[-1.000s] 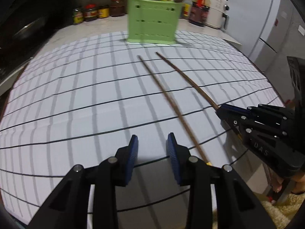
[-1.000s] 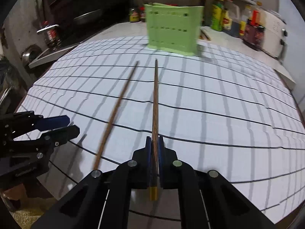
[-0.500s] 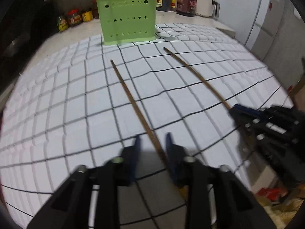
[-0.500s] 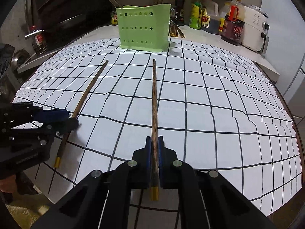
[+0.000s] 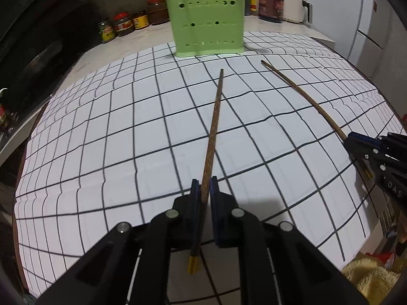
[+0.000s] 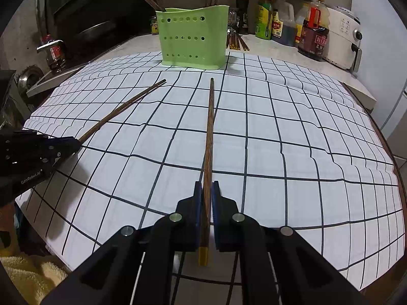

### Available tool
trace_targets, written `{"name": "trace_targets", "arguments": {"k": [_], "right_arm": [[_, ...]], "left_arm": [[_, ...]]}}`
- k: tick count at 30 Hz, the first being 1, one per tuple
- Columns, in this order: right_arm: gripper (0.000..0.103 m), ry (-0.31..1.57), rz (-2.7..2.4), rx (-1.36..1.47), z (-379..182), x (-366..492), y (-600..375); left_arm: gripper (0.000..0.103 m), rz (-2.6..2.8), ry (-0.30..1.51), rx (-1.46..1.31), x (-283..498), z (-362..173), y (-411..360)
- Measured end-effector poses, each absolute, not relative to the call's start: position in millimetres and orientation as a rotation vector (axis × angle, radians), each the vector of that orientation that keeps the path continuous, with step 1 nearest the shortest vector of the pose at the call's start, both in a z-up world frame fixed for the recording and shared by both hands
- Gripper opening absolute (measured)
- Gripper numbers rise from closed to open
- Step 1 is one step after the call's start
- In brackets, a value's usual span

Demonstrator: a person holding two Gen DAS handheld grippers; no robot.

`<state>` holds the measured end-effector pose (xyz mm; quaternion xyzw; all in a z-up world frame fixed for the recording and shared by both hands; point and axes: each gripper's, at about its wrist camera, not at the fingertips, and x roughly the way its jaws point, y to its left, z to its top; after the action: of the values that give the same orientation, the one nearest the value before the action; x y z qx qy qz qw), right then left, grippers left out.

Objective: Organize utensils
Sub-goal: 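Close the right tool on one chopstick while the left tool grasps the other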

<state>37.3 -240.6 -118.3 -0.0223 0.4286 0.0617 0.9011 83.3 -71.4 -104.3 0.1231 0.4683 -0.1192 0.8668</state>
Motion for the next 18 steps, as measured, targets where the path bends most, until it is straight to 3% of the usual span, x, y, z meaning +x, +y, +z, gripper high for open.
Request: {"name": "trace_targets", "arguments": {"k": [2, 6, 18], "right_arm": [[0.026, 0.888, 0.131, -0.047, -118.3, 34.3, -240.3], [0.026, 0.886, 0.137, -0.037, -118.6, 26.2, -240.6], [0.027, 0.84, 0.146, -0.027, -121.0, 0.5, -235.1]], "left_arm": [[0.01, -0.233, 0.976, 0.259, 80.7, -104.5, -69.6], [0.026, -0.208, 0.957, 0.244, 75.4, -100.5, -63.1], [0.029, -0.261, 0.935, 0.176, 46.0, -98.9, -33.3]]}}
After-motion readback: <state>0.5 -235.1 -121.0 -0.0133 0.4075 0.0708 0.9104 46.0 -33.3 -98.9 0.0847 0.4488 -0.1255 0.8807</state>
